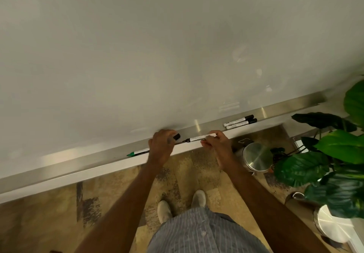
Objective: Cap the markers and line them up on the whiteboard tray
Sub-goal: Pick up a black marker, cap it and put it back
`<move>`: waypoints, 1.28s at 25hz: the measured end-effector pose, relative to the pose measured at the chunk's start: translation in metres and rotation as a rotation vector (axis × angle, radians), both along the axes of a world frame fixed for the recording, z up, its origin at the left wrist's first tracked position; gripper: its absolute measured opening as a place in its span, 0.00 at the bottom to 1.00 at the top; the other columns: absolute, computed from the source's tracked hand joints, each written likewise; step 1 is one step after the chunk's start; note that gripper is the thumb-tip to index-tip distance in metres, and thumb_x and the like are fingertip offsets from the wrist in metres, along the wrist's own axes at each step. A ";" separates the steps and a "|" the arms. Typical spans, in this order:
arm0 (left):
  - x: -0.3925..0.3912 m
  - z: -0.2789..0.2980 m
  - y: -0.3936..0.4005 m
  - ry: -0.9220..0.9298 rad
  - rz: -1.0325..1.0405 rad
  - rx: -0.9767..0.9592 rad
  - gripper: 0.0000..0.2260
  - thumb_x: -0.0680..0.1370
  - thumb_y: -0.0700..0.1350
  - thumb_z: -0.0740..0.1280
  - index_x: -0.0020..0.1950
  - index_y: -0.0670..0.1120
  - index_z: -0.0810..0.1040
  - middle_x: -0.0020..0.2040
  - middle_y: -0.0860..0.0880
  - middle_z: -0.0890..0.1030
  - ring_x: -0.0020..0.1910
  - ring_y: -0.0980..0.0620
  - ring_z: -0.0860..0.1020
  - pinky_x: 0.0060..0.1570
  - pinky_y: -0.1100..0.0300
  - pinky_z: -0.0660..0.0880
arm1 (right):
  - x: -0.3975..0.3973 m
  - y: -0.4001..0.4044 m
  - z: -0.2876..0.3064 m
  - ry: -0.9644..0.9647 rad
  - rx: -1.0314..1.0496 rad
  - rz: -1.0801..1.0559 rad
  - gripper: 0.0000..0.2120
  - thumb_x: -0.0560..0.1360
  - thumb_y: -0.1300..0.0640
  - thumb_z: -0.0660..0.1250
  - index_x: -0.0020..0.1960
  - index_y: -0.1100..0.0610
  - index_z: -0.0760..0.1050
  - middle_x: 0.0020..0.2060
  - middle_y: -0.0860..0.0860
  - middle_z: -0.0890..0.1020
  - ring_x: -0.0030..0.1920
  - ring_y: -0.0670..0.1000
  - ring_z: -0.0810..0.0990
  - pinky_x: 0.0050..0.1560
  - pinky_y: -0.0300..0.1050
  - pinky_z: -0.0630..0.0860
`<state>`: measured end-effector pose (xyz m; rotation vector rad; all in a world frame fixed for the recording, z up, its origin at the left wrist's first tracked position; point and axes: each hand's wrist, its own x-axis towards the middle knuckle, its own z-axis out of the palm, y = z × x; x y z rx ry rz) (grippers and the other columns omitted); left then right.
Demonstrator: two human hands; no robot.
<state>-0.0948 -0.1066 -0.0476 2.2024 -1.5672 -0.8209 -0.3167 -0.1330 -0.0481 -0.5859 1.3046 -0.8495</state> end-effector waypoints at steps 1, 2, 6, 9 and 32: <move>0.010 -0.005 0.007 -0.029 0.017 0.005 0.12 0.79 0.46 0.65 0.61 0.55 0.81 0.61 0.53 0.82 0.62 0.49 0.77 0.62 0.46 0.72 | -0.004 0.001 -0.001 -0.046 0.019 -0.019 0.06 0.77 0.67 0.69 0.52 0.60 0.77 0.46 0.60 0.83 0.46 0.55 0.85 0.48 0.42 0.85; 0.019 -0.009 0.014 -0.053 0.027 0.003 0.13 0.80 0.44 0.64 0.62 0.52 0.81 0.62 0.50 0.82 0.63 0.46 0.77 0.63 0.46 0.72 | -0.007 0.003 -0.003 -0.085 0.034 -0.031 0.06 0.77 0.69 0.69 0.51 0.61 0.75 0.46 0.61 0.82 0.47 0.56 0.84 0.49 0.43 0.85; 0.028 -0.016 0.025 -0.123 0.006 0.011 0.09 0.80 0.44 0.63 0.57 0.48 0.81 0.55 0.47 0.82 0.56 0.44 0.79 0.58 0.47 0.75 | -0.011 0.012 -0.007 -0.122 0.076 -0.047 0.06 0.77 0.72 0.66 0.50 0.63 0.75 0.47 0.61 0.79 0.48 0.57 0.83 0.53 0.45 0.84; 0.017 -0.013 0.015 -0.171 -0.041 -0.022 0.06 0.78 0.44 0.64 0.50 0.48 0.80 0.49 0.48 0.82 0.51 0.45 0.79 0.53 0.50 0.76 | -0.009 0.017 -0.008 -0.087 0.098 -0.024 0.07 0.76 0.72 0.68 0.51 0.63 0.75 0.46 0.61 0.79 0.49 0.56 0.83 0.57 0.48 0.83; -0.048 -0.004 -0.021 1.308 0.956 0.166 0.01 0.77 0.37 0.71 0.47 0.41 0.80 0.42 0.43 0.84 0.39 0.49 0.83 0.41 0.62 0.78 | -0.014 0.040 0.018 0.331 -0.089 -0.064 0.13 0.79 0.62 0.70 0.63 0.58 0.81 0.52 0.47 0.85 0.55 0.48 0.84 0.48 0.35 0.83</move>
